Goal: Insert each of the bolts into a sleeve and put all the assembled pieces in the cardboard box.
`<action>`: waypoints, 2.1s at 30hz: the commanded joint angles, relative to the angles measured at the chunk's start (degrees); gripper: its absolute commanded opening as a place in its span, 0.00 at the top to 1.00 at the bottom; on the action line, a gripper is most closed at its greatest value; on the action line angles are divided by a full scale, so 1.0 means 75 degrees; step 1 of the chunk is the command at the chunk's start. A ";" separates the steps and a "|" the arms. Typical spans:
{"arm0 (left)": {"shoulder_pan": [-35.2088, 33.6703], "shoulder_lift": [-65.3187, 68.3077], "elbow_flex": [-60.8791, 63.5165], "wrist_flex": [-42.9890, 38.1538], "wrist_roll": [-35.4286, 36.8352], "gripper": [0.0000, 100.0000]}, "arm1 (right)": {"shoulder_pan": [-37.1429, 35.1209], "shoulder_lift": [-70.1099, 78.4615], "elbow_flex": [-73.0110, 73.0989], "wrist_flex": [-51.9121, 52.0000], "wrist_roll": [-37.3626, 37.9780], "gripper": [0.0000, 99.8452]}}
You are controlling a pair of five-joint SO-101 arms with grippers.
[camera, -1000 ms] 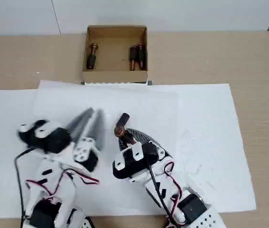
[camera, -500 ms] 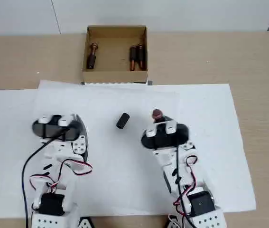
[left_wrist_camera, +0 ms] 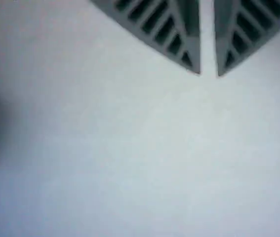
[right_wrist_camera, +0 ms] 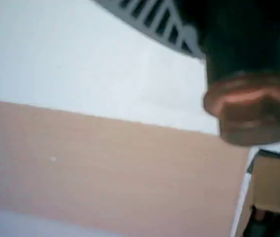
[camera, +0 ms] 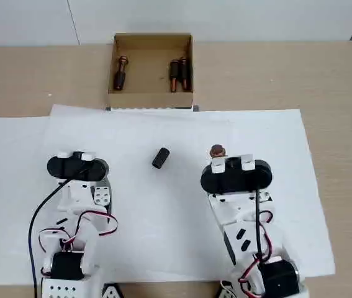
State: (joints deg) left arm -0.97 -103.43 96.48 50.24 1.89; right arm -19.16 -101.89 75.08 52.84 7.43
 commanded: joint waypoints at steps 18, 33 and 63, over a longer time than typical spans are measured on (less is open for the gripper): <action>0.0000 -0.0082 -0.0053 0.0152 -0.0047 0.99 | 0.0076 0.7156 -0.4079 -0.1577 -0.0328 1.00; 0.0000 -0.0082 -0.0053 0.0152 -0.0047 0.99 | 0.0064 1.1341 -0.6248 -0.4636 0.1184 1.00; -0.0035 -0.0082 -0.0041 0.0176 -0.0012 0.99 | -0.0240 1.8690 -1.1499 -0.8340 0.5134 0.86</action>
State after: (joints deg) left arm -0.97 -103.43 96.48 51.47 1.80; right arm -20.92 38.86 -6.77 -8.44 44.62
